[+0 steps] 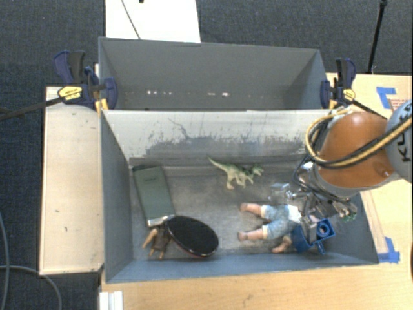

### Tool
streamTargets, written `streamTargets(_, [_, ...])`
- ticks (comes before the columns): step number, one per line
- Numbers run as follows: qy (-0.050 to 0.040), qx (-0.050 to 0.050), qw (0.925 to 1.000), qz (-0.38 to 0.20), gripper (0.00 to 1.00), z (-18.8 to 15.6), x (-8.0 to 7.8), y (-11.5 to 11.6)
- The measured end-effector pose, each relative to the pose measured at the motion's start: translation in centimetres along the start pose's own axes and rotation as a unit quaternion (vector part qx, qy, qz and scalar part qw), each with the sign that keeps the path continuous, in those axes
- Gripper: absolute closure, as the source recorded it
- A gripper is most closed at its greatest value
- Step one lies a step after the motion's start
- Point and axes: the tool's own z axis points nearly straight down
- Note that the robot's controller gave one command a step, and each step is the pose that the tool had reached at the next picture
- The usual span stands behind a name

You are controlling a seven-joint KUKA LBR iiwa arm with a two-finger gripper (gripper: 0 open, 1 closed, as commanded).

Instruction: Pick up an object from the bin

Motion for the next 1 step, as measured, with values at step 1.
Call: streamTargets(1, [0.0000, 0.000, 1.0000, 0.000, 1.00, 0.00, 0.00, 0.00])
